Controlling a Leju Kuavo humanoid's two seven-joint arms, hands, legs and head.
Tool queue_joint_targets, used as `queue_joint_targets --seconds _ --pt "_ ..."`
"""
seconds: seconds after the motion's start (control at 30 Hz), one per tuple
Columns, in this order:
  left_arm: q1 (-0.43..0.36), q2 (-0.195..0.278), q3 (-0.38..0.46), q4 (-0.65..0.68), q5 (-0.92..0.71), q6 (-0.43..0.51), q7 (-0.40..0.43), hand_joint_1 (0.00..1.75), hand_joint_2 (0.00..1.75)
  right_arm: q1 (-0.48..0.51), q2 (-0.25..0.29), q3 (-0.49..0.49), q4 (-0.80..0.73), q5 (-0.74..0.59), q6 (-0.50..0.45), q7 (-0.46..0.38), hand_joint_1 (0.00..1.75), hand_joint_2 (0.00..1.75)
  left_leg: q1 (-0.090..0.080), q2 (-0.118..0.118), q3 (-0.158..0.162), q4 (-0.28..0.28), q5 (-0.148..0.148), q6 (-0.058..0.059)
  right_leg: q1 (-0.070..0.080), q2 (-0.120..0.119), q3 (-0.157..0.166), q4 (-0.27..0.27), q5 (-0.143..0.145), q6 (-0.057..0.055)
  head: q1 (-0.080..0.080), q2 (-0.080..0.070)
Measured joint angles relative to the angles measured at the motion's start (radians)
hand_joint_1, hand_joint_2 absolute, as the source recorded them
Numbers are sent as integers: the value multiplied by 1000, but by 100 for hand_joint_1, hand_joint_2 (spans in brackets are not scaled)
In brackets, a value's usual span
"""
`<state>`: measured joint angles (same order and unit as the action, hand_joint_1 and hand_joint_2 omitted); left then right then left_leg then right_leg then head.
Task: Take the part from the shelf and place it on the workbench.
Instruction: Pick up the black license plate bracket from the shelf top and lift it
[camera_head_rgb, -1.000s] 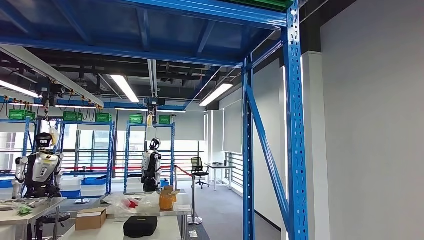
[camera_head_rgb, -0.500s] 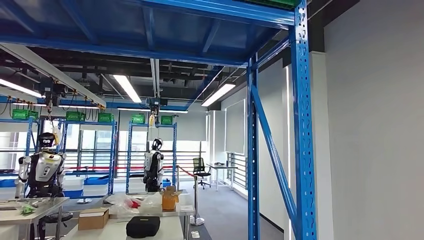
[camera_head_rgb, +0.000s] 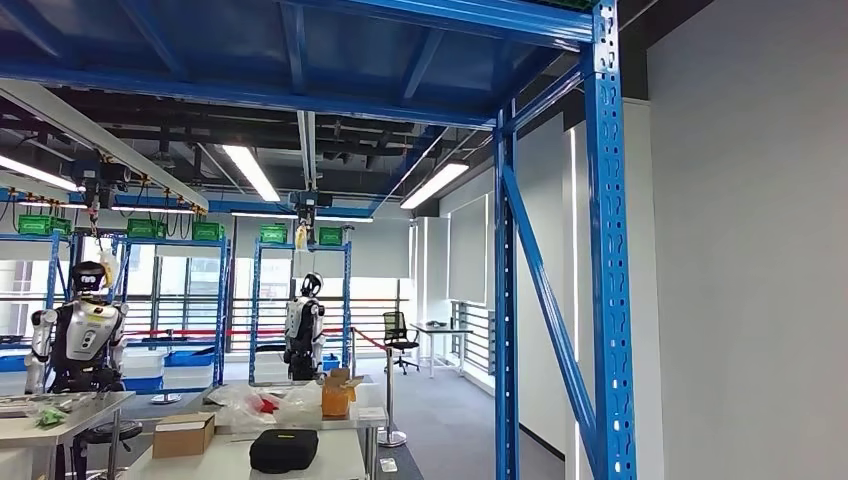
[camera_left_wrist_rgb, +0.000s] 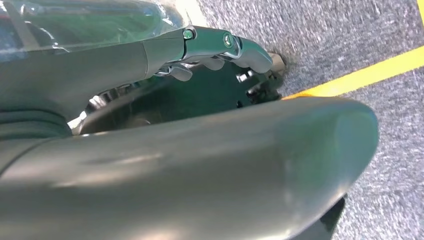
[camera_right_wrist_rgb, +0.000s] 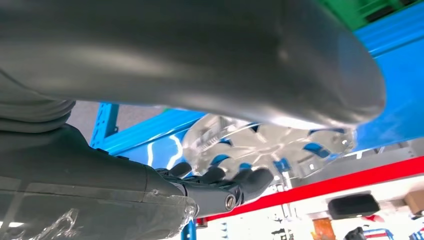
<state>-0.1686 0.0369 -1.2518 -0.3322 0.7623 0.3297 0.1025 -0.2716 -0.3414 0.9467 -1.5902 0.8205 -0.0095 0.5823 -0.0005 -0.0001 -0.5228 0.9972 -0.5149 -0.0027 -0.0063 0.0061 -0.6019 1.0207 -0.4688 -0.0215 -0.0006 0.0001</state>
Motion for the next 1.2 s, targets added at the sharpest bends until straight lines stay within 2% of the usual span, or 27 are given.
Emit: queue_joint_targets --seconds 0.07,0.1,0.2,0.23,0.27,0.3,0.37,0.4,0.43,0.5,0.57,0.63,0.7,0.73,0.77,0.8,0.87,0.9,0.93,1.03,1.1,1.13,1.2 --pt "-1 -1 2 0 0 0 0 0 0 0 -1 0 -4 3 0 0 0 0 2 1 -2 13 -14 -12 -3 0 6 -6 -1 -11 1 0" --pt "-2 -2 2 1 0 -1 0 0 0 -1 -1 -1 -7 4 0 1 0 0 3 0 -14 43 -33 -17 -6 0 11 -9 -1 -16 2 0" --pt "-1 -3 4 1 0 -6 0 0 0 -1 -1 -1 -10 7 0 1 0 0 8 0 -102 225 -109 -29 -7 -2 18 -10 -7 -25 8 0" --pt "0 -4 4 1 -1 -7 0 0 0 0 -1 -1 -10 7 0 1 0 0 9 0 -127 267 -115 -30 -6 -1 20 -9 -10 -26 9 0" --pt "1 -4 4 1 -2 -9 0 0 0 0 -1 -1 -10 7 0 1 0 0 10 0 -136 275 -101 -30 -6 -1 23 -8 -13 -26 10 0" --pt "1 -5 4 1 -4 -12 0 0 0 1 -1 -1 -10 7 0 1 0 0 10 0 -128 244 -68 -28 -6 1 27 -7 -16 -25 11 0" --pt "-1 -7 4 1 -7 -16 0 0 0 1 -1 -2 -10 7 0 1 0 0 8 0 -83 126 9 -19 -5 3 37 -6 -23 -20 12 0" --pt "-2 -8 4 1 -8 -17 0 0 0 2 -1 -2 -10 7 0 1 0 0 6 0 -61 72 30 -13 -4 3 39 -6 -26 -15 12 0" --pt "-3 -8 5 1 -10 -17 0 0 0 3 -1 -3 -11 7 0 1 0 0 4 0 -45 37 35 -7 -2 3 38 -5 -28 -10 12 0" --pt "-5 -9 5 2 -13 -17 2 0 0 6 -1 -5 -12 7 0 1 0 0 1 -1 -35 14 25 4 -2 1 36 -6 -28 1 11 0" --pt "-5 -9 6 2 -19 -17 6 0 0 8 -3 -9 -13 8 -1 1 0 0 5 -1 -30 3 27 14 -3 0 33 0 -36 13 8 0" --pt "-6 -11 6 2 -27 -17 11 0 0 10 -5 -14 -14 8 -1 1 0 0 10 -1 -24 -5 30 23 -5 -1 0 70 -74 22 4 0" --pt "-7 -12 6 2 -33 -17 15 0 0 16 -7 -16 -15 9 -1 1 0 0 9 0 -22 -6 26 29 -7 -1 -68 197 -124 27 0 0" --pt "-6 -12 7 2 -35 -17 17 0 0 21 -8 -17 -15 9 0 1 0 0 8 0 -20 -6 24 30 -7 -1 -97 245 -134 29 -1 0" --pt "-6 -12 7 2 -38 -18 18 0 0 24 -9 -18 -15 9 0 1 0 0 8 0 -18 -5 22 30 -8 -1 -112 263 -126 30 -2 0" --pt "-5 -12 7 2 -40 -18 20 0 0 26 -10 -20 -15 10 0 1 0 0 8 0 -13 -5 18 28 -8 -1 -108 243 -99 30 -3 0" --pt "-5 -13 7 2 -43 -20 20 0 0 27 -11 -23 -15 11 0 1 0 0 8 -1 -1 -4 9 23 -8 -2 -59 124 -24 26 -4 0" --pt "-6 -13 7 2 -43 -20 20 0 0 27 -12 -24 -15 11 0 1 0 0 6 -1 3 -2 3 18 -7 -3 -32 64 -1 23 -4 0" --pt "-7 -14 7 2 -44 -20 20 0 0 28 -12 -25 -16 11 0 1 0 0 4 -1 5 0 -1 13 -6 -3 -14 25 8 18 -3 0" --pt "-9 -15 7 2 -45 -23 21 0 0 30 -15 -29 -21 11 -1 1 0 0 1 0 9 -2 -8 -4 -4 0 -3 3 0 0 0 0" --pt "-9 -16 7 2 -46 -25 21 0 0 31 -16 -31 -24 11 -2 1 0 0 3 0 2 22 -28 -15 -8 -1 4 -2 -3 -12 2 0" --pt "-10 -16 7 2 -46 -26 21 0 0 31 -16 -31 -26 11 -2 1 0 0 5 0 -16 64 -51 -21 -10 -1 9 -4 -5 -17 4 0" --pt "-9 -16 7 2 -47 -28 21 0 0 32 -16 -31 -29 11 -2 2 0 0 8 0 -82 195 -103 -27 -9 -2 15 -4 -10 -24 9 0"
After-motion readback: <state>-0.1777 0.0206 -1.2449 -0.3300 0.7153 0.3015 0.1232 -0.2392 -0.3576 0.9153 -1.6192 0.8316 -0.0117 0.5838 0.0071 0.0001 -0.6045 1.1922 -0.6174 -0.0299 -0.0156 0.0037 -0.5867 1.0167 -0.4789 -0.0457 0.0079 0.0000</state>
